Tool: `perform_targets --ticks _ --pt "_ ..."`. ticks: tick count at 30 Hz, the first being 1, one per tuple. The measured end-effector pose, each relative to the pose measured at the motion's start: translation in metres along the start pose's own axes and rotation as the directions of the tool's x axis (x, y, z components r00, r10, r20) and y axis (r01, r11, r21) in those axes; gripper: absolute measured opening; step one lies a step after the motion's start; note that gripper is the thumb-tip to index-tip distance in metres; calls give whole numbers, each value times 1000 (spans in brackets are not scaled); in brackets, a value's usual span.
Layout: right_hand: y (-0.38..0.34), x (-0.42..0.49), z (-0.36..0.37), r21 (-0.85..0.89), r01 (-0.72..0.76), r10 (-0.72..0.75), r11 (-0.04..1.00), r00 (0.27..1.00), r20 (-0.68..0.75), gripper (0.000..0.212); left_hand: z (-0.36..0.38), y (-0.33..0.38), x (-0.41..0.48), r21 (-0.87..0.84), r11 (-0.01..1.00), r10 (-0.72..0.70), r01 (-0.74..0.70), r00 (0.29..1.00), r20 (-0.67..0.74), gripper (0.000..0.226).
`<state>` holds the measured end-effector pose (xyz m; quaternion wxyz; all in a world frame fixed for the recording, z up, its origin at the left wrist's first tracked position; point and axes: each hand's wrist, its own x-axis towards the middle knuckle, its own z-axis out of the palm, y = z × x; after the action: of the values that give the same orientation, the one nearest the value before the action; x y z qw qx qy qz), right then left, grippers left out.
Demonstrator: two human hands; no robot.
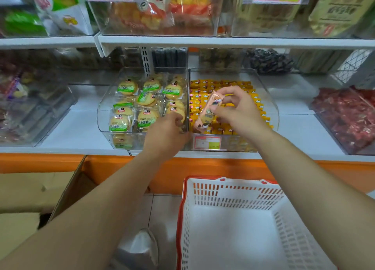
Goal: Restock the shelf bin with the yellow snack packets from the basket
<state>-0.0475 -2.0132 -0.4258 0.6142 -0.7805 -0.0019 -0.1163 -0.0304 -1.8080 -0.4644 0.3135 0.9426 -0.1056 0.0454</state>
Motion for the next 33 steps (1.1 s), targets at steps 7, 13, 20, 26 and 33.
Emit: perform_targets --ticks 7,13,20,26,33 --pt "13 29 14 -257 12 -2 966 999 39 39 9 -11 13 -56 998 0 3 999 50 53" --pt "7 31 23 -502 218 -83 837 957 278 37 7 1 16 -296 948 91 -114 992 -92 62" --pt "19 27 20 -580 250 -31 775 932 362 27 4 3 15 -96 957 262 -272 959 -105 36" --pt "13 58 -9 -395 184 42 900 866 499 27 2 5 11 23 955 296 -296 950 -98 31" --pt "18 103 18 -611 350 181 710 747 639 12 2 4 5 68 951 308 -302 945 -108 26"
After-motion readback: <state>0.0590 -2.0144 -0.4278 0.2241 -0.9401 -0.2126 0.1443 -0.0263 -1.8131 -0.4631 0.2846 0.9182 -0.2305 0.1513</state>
